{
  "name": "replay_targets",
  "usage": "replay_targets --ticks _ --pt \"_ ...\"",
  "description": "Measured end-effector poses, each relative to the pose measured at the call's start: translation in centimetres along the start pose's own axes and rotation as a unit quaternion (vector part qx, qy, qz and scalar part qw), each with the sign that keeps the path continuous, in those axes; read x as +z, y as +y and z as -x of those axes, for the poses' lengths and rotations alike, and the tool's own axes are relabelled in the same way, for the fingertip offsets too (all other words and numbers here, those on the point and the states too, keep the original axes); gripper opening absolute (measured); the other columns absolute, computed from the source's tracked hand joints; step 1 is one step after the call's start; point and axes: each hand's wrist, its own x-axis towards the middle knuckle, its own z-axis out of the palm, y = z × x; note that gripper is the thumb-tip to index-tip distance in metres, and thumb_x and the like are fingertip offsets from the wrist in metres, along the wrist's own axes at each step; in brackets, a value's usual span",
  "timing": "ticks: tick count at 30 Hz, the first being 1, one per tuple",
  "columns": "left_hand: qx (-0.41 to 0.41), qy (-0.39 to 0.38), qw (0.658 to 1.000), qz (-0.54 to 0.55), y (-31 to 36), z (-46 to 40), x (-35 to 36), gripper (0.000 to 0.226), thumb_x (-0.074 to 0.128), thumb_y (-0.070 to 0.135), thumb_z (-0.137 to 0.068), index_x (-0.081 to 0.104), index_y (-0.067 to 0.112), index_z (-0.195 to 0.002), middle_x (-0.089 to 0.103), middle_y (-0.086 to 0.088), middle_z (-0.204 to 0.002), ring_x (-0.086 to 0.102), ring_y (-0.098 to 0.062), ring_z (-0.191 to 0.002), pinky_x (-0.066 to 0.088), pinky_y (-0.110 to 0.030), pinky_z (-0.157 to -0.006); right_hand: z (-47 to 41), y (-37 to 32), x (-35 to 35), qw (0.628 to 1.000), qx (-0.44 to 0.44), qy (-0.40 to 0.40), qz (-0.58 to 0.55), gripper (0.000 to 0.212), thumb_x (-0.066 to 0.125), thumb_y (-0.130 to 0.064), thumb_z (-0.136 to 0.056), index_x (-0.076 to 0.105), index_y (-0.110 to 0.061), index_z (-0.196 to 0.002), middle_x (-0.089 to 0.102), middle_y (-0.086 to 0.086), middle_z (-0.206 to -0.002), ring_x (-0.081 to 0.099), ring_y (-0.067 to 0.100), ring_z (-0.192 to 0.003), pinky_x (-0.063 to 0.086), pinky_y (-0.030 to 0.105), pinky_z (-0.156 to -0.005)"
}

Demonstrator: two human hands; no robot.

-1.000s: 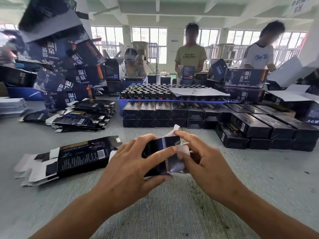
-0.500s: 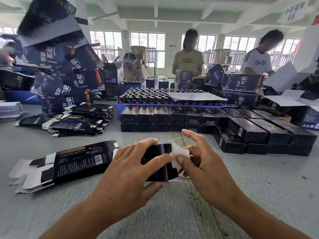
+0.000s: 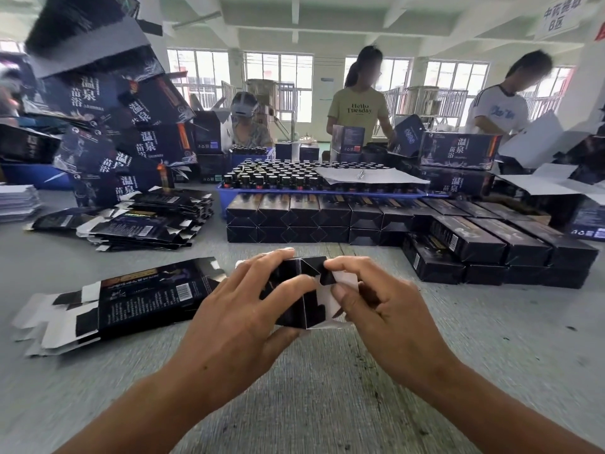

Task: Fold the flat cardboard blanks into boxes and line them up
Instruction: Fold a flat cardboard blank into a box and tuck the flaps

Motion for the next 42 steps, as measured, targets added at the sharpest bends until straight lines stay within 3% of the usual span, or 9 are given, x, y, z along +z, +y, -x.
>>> replay_targets --ticks 5,12,17,19,23,27,32,36,42 --pt "0.0 0.001 1.0 0.007 0.1 0.0 -0.1 0.07 0.07 0.041 -0.073 0.045 0.031 -0.138 0.051 -0.008 -0.143 0.059 -0.031 -0.119 0.059 -0.042 -0.076 -0.1 -0.2 -0.2 1.0 0.008 -0.002 0.002 0.03 0.062 -0.017 -0.099 0.064 -0.036 -0.122 0.06 -0.034 -0.079 0.058 0.002 -0.065 0.045 0.01 -0.063" --pt "-0.005 -0.009 1.0 -0.004 -0.1 0.0 0.1 0.07 0.067 0.041 -0.077 0.043 0.036 -0.142 0.049 -0.008 -0.144 0.056 -0.03 -0.121 0.059 -0.04 -0.073 0.0 -0.3 -0.3 1.0 0.007 -0.015 -0.007 0.025 0.063 -0.012 -0.098 0.07 -0.022 -0.12 0.057 -0.044 -0.079 0.059 -0.012 -0.073 0.041 0.002 -0.065" --pt "-0.023 -0.008 1.0 -0.002 -0.7 0.2 0.2 0.062 0.067 0.04 -0.079 0.048 0.037 -0.138 0.047 -0.009 -0.144 0.055 -0.031 -0.121 0.059 -0.039 -0.071 0.1 -0.7 -0.6 0.994 0.036 -0.104 -0.021 0.068 0.065 -0.064 -0.078 0.049 -0.043 -0.141 0.049 -0.042 -0.125 0.057 -0.011 -0.108 0.044 0.003 -0.084" --pt "-0.028 -0.01 1.0 0.0 -0.9 0.2 0.2 0.063 0.067 0.039 -0.078 0.048 0.037 -0.138 0.047 -0.009 -0.145 0.055 -0.03 -0.122 0.059 -0.039 -0.071 0.1 -0.7 -0.5 0.99 0.036 -0.139 -0.011 0.075 0.07 -0.057 -0.078 0.04 -0.046 -0.146 0.047 -0.039 -0.13 0.054 -0.01 -0.114 0.047 0.007 -0.089" --pt "-0.022 -0.014 1.0 -0.006 -0.7 0.1 0.1 0.059 0.064 0.043 -0.08 0.048 0.038 -0.137 0.048 -0.008 -0.144 0.055 -0.029 -0.121 0.058 -0.038 -0.069 0.1 -0.5 0.0 0.997 0.042 -0.07 -0.007 0.049 0.07 -0.029 -0.091 0.055 -0.04 -0.136 0.059 -0.031 -0.118 0.058 -0.01 -0.105 0.046 0.008 -0.085" --pt "-0.005 -0.013 1.0 -0.015 -0.2 0.0 -0.1 0.055 0.065 0.04 -0.081 0.054 0.034 -0.134 0.052 -0.013 -0.141 0.058 -0.033 -0.119 0.059 -0.041 -0.07 0.3 -0.3 0.2 0.999 0.043 -0.021 -0.022 0.037 0.074 -0.026 -0.089 0.065 -0.037 -0.123 0.067 -0.023 -0.106 0.065 -0.001 -0.097 0.051 0.012 -0.08" --pt "0.004 -0.01 1.0 -0.029 0.0 -0.1 -0.3 0.05 0.065 0.041 -0.08 0.06 0.033 -0.13 0.055 -0.015 -0.138 0.06 -0.035 -0.119 0.06 -0.042 -0.069 0.4 -0.3 0.5 0.997 0.062 0.0 -0.044 0.044 0.077 -0.03 -0.087 0.054 -0.049 -0.12 0.071 -0.021 -0.101 0.068 0.001 -0.09 0.053 0.013 -0.075" --pt "0.006 0.005 0.999 -0.034 0.0 -0.1 -0.2 0.049 0.064 0.041 -0.082 0.059 0.033 -0.13 0.055 -0.015 -0.138 0.06 -0.035 -0.118 0.059 -0.041 -0.072 0.2 -0.4 0.4 0.994 0.072 0.009 -0.078 0.042 0.079 -0.025 -0.084 0.052 -0.041 -0.113 0.072 -0.021 -0.104 0.07 0.003 -0.086 0.053 0.013 -0.069" --pt "-0.012 0.029 0.999 0.009 -0.2 0.1 0.2 0.059 0.066 0.046 -0.083 0.045 0.032 -0.137 0.052 -0.01 -0.141 0.057 -0.03 -0.121 0.059 -0.04 -0.077 0.2 -1.0 0.0 0.997 0.033 -0.034 -0.067 0.043 0.07 -0.01 -0.091 0.063 -0.041 -0.121 0.067 -0.025 -0.113 0.066 0.002 -0.099 0.052 0.012 -0.077"
